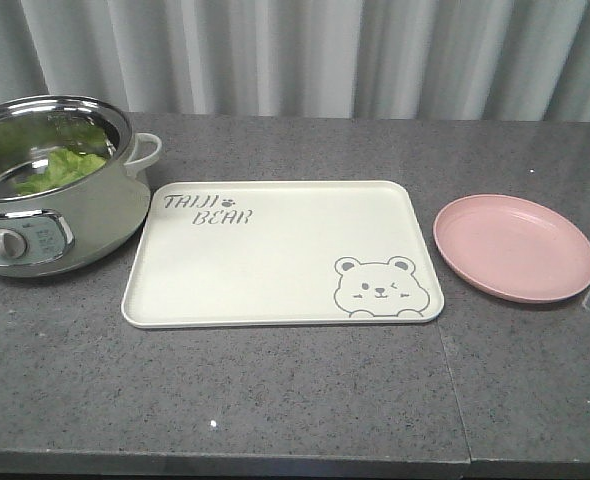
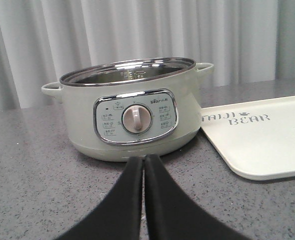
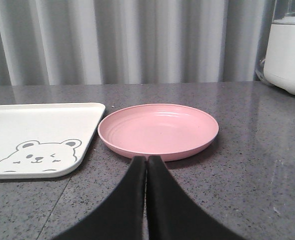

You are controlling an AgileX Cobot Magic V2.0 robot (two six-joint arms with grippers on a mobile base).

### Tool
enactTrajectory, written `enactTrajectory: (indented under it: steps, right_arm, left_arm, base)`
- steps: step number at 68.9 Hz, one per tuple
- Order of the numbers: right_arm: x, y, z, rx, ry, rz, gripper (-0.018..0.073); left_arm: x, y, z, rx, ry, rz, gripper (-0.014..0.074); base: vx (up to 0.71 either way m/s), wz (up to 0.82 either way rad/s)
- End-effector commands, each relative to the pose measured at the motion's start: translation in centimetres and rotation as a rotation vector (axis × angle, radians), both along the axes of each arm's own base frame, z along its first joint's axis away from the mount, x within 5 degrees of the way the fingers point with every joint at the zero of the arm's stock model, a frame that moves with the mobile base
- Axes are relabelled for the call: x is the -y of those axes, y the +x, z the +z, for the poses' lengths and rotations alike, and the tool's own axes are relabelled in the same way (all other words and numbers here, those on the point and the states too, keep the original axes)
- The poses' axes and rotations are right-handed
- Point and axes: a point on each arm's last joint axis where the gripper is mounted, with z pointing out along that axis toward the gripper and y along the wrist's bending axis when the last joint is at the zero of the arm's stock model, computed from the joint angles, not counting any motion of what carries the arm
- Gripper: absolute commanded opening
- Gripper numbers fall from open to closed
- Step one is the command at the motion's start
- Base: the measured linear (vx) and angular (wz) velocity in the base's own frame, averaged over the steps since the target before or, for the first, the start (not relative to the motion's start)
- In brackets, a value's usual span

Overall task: Transfer vegetables to tray and serve
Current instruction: 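Drive up to the counter edge and stop facing the tray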

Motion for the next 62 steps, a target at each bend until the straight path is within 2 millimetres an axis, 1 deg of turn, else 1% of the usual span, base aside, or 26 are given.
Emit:
enactTrajectory:
  steps: [1,62]
  right_arm:
    - [0.04,0.00,0.48,0.072,-0.009,-0.006,-0.0004]
    - [0.04,0.00,0.48,0.072,-0.009,-0.006,-0.0004]
  left_arm:
    - [-0.04,-0.10,0.34,0.072,-0.003,0.005,-0.0006]
    - [-0.04,-0.10,0.34,0.072,-0.003,0.005,-0.0006]
  base:
    - [0.00,0.00]
    - [0.00,-0.01]
